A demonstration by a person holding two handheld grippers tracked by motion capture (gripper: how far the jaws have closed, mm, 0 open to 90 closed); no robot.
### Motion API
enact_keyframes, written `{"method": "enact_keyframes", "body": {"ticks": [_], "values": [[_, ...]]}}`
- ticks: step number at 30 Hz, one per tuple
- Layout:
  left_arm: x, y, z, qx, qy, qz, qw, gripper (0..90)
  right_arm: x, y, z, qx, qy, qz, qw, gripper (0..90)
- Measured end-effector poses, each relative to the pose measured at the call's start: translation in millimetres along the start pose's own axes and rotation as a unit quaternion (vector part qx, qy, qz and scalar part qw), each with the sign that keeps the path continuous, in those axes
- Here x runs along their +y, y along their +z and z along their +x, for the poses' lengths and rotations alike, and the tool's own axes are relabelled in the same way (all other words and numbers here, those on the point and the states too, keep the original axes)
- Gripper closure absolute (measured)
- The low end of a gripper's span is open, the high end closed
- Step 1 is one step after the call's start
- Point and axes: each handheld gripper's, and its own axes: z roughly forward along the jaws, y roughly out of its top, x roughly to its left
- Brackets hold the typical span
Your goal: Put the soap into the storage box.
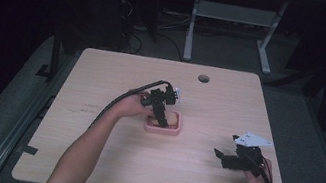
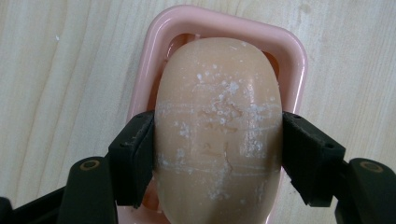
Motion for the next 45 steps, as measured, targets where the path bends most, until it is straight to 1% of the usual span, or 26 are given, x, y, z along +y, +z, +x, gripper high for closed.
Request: {"method": "enact_keyframes", "body": {"ticks": [12,14,18,20,24,28,31,34,37,39,41,42,45], "values": [[0.2,1.7,1.7,-0.001,-0.002,0.005,1.0,31.9,0.1,0.5,0.0,0.001,0.002,0.001,1.0,13.9],[0.4,1.6,1.1,0.002,-0.001,0.005,1.0,31.6,0.0,0.9,0.1,0.001,0.0,0.001,1.0,13.9],[1.2,-4.5,1.4,0.002,0.002,-0.012,0.9999,32.2,0.2,1.5,0.1,0.001,-0.002,0.001,1.0,13.9],[0.6,-7.3,0.5,0.006,0.002,-0.015,0.9999,32.3,0.1,1.7,0.1,0.001,-0.004,0.001,1.0,13.9],[-1.3,-9.5,0.5,0.004,0.001,-0.012,0.9999,30.4,0.4,1.7,0.8,0.001,-0.003,0.001,1.0,13.9],[-3.7,-11.4,-2.2,0.007,0.001,-0.008,0.9999,28.7,0.5,1.9,1.3,0.002,-0.003,0.002,1.0,13.9],[-7.0,-14.9,-4.8,0.011,-0.001,-0.01,0.9999,28.5,0.3,2.1,0.6,0.002,-0.004,0.002,1.0,13.9],[-10.7,-18.6,-5.5,0.01,-0.003,-0.014,0.9999,28.5,0.0,2.4,0.0,0.002,-0.002,0.003,1.0,13.9],[-17.8,-23.0,-6.0,0.014,-0.008,-0.017,0.9997,28.3,0.0,3.0,0.1,0.001,-0.001,0.005,1.0,13.9],[-24.1,-26.5,-5.9,0.016,-0.014,-0.026,0.9994,28.3,0.1,3.4,0.3,0.001,-0.004,0.005,1.0,13.9],[-25.9,-27.7,-5.6,0.013,-0.015,-0.027,0.9994,28.3,0.1,3.5,0.5,0.001,-0.004,0.006,1.0,13.9],[-27.6,-28.5,-6.2,0.015,-0.016,-0.028,0.9994,27.9,0.0,3.6,0.2,0.001,-0.006,0.006,1.0,13.9],[-30.1,-30.0,-7.3,0.015,-0.018,-0.029,0.9993,27.5,-0.4,4.2,0.1,0.001,0.001,0.007,1.0,13.9]]}}
